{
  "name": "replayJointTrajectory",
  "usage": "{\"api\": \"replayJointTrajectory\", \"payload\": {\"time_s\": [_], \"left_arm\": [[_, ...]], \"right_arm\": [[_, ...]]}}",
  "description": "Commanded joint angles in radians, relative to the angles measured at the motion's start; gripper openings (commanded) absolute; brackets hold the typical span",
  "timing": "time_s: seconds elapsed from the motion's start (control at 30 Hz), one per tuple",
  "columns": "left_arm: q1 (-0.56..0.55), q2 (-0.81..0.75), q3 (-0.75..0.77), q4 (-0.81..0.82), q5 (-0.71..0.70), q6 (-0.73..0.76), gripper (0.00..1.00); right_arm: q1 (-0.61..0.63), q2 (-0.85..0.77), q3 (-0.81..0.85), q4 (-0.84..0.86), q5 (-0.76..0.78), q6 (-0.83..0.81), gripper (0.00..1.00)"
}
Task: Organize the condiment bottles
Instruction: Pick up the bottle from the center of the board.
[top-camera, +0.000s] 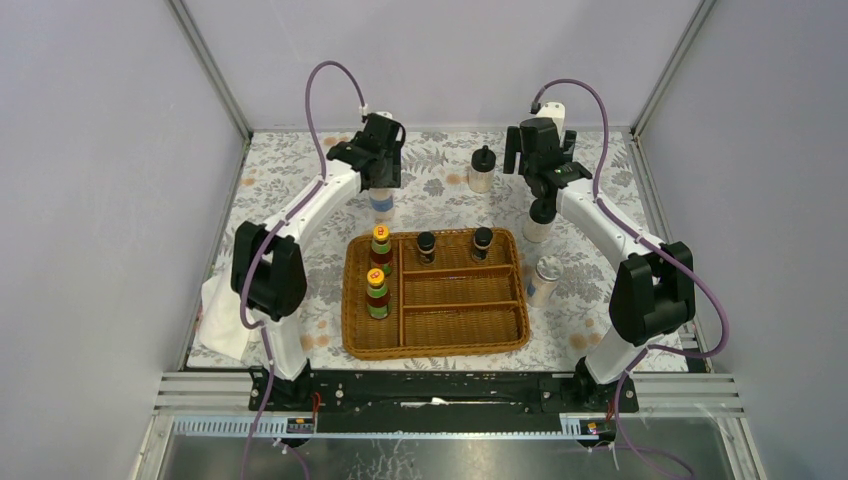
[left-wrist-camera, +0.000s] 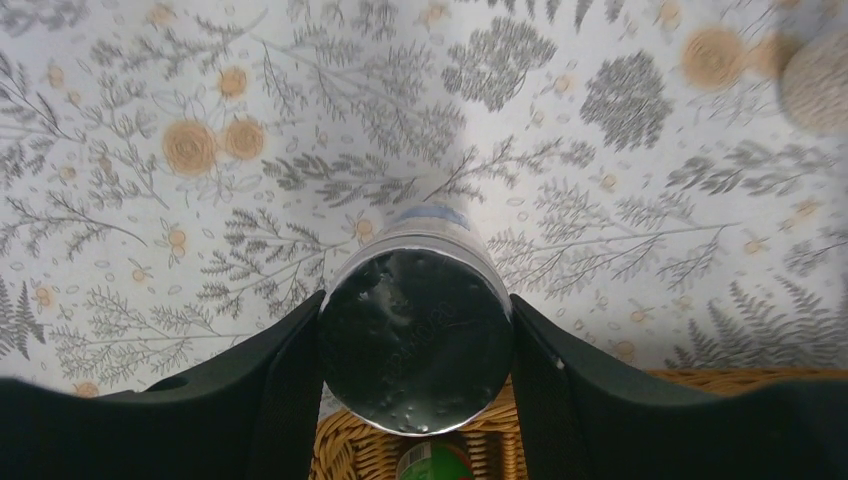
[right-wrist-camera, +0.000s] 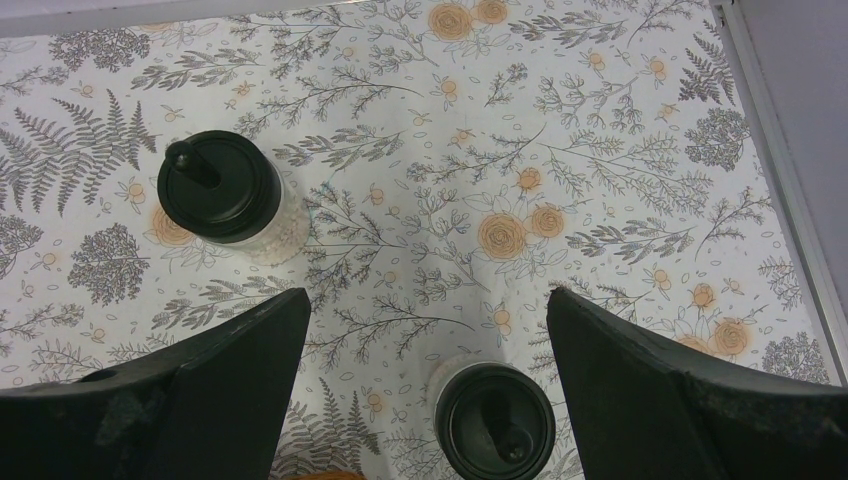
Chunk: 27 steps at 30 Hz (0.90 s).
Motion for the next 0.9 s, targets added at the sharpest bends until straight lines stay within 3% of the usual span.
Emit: {"api": "replayJointTrajectory", "payload": {"time_s": [0.0, 0.37, 0.87], "left_arm": [[-0.012, -0.067, 0.1, -0.002, -0.028, 0.022, 0.0], [-0.088, -0.089, 0.187, -0.049, -0.06, 0.079, 0.0], [-0.206, -0.165, 0.183, -0.053, -0.105, 0.135, 0.0]], "right_arm": [[-0.007, 0.001, 0.003, 0.021, -0.003, 0.01, 0.96], [-0.006, 0.001, 0.014, 0.018, -0.001, 0.006, 0.96], [-0.008, -0.004, 0.017, 0.014, 0.01, 0.001, 0.96]]}}
